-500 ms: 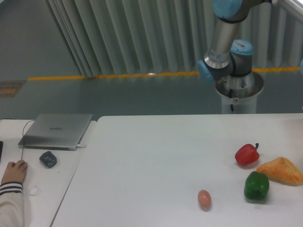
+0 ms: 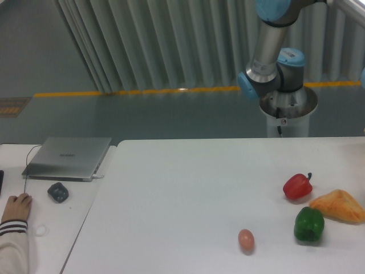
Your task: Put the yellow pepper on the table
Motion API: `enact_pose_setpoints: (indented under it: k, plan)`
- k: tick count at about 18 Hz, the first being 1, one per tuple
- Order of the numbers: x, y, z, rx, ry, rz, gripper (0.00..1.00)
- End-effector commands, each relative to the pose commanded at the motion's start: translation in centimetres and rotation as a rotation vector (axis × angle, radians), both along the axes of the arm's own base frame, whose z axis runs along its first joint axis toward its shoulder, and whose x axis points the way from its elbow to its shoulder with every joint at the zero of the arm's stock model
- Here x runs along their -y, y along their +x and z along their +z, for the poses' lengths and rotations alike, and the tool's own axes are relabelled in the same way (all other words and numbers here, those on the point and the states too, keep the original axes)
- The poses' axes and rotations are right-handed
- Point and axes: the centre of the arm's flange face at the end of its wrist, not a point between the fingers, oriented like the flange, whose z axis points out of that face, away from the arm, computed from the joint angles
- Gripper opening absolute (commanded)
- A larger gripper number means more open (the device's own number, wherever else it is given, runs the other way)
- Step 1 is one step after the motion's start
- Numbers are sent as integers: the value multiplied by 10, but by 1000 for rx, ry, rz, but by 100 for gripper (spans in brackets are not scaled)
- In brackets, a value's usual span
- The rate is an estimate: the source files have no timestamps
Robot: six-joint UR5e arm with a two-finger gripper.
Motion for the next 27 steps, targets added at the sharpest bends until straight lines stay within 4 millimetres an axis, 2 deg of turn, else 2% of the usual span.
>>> enact_pose_setpoints:
  k: [2,3,5,7,10,12,13,17,18,20,23,27]
  plan:
    - [10,-1,8,-34,0,8,100]
    - [21,-7,14,-52,-15,30,100]
    - [31,-13,19,-95,-39,52,100]
    - [58,-27,22,-109,-52,73,100]
    - [83,-47,16,-100,-66,3,100]
    - [89,-62,7,-91,-80,-84,100]
    - [100,-72,4,-88,-88,-113,100]
    - [120,-100,-11,-91,-114,-251,100]
    - [120,-108,-20,-86,-125,-321,100]
    - [121,-110,-24,-93,-137,-392,100]
    - [127,-115,-35,-77,-147,-423,100]
    - [132,-115,-40,-67,-160,-431,100]
